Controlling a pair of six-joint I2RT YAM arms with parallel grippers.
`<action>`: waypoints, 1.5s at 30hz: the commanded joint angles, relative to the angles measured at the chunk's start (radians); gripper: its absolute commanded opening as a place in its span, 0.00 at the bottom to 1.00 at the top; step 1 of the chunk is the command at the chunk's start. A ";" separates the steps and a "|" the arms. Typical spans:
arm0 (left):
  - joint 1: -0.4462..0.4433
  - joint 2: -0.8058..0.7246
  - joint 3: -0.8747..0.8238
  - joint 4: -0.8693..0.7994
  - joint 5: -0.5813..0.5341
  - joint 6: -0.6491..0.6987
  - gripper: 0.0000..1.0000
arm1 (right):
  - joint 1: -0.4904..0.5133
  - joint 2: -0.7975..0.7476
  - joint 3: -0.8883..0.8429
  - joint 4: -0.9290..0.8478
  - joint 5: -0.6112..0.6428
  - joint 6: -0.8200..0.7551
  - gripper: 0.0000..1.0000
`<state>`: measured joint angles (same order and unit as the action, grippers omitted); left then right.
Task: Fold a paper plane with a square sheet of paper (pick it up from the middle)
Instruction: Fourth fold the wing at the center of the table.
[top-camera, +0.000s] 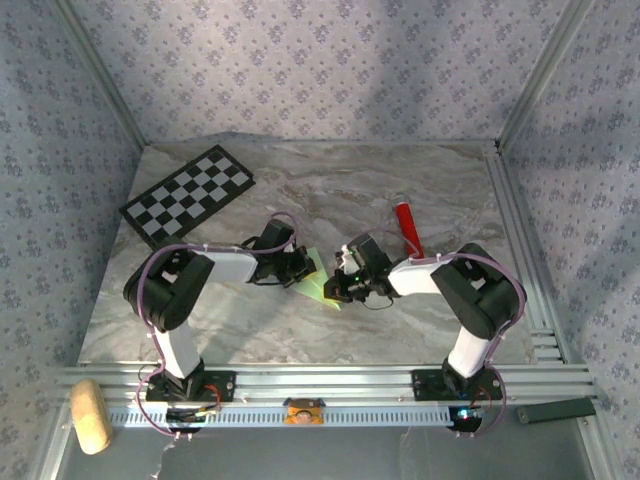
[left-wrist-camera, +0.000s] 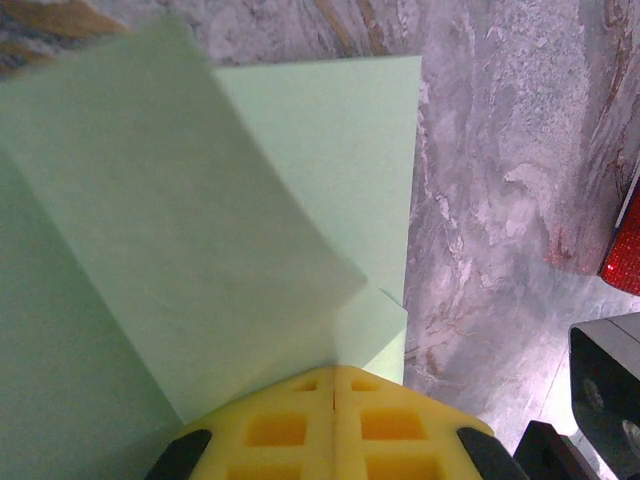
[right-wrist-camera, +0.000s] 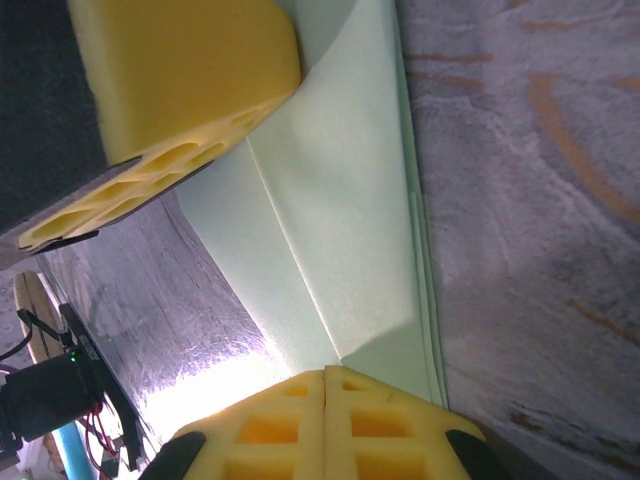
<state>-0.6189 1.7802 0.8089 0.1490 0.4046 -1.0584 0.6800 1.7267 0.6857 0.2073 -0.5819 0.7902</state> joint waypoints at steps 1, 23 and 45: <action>0.020 -0.028 0.030 -0.073 -0.017 0.036 0.07 | 0.000 0.002 -0.050 -0.042 0.012 0.038 0.04; -0.069 -0.069 0.034 -0.049 0.054 0.029 0.06 | 0.024 -0.004 -0.092 0.012 0.098 0.159 0.00; -0.062 0.019 -0.018 -0.092 -0.058 0.064 0.04 | 0.014 -0.125 -0.016 -0.046 0.051 0.093 0.06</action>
<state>-0.6872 1.7782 0.8295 0.0887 0.3920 -1.0130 0.6987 1.6234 0.6319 0.2195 -0.5282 0.9192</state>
